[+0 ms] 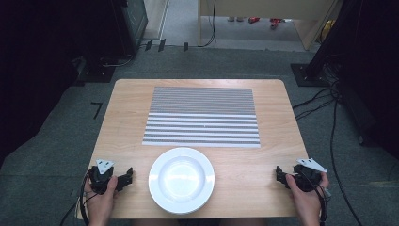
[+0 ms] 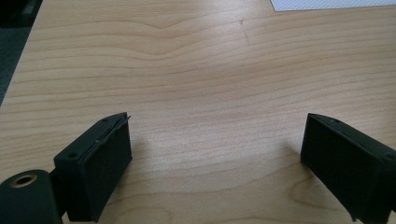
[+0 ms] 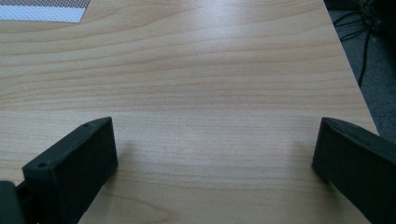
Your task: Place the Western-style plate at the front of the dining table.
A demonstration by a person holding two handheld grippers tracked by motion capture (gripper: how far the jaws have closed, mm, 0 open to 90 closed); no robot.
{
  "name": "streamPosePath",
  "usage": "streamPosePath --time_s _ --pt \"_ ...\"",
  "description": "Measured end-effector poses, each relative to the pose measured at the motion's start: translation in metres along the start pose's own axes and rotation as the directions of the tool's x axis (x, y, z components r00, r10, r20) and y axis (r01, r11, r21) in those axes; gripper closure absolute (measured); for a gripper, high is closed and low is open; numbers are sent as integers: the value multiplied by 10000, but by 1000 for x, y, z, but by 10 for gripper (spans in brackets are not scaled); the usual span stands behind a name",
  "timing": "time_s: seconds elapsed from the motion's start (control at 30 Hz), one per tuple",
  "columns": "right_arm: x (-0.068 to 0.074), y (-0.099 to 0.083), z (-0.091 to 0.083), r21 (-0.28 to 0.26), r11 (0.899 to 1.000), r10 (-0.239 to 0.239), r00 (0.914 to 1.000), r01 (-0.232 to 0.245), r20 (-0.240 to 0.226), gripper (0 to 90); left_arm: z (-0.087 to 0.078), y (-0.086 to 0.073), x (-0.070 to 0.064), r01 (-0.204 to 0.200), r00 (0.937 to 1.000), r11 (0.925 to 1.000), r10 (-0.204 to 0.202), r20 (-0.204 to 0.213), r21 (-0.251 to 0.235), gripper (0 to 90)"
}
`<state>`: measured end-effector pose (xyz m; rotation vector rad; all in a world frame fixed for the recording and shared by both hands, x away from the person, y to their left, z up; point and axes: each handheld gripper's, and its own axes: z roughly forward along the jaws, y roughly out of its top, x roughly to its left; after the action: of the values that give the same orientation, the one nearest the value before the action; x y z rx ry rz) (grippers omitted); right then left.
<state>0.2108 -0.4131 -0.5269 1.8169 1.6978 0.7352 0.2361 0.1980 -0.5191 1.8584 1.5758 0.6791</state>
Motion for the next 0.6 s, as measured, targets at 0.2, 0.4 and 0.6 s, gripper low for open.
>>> streamPosePath --time_s 0.2,0.4,0.6 --pt "0 3 0 238 9997 60 10000 -60 27 0 -1 1 1 -49 10000 10000 49 44 78 88" --pt "3 5 -3 91 9993 370 9992 -369 -140 1 -3 2 -2 188 9995 9998 -186 258 -75 88" --pt "8 8 -11 -329 9984 459 9987 -466 -224 1 -10 5 -9 196 9990 9995 -186 402 -236 88"
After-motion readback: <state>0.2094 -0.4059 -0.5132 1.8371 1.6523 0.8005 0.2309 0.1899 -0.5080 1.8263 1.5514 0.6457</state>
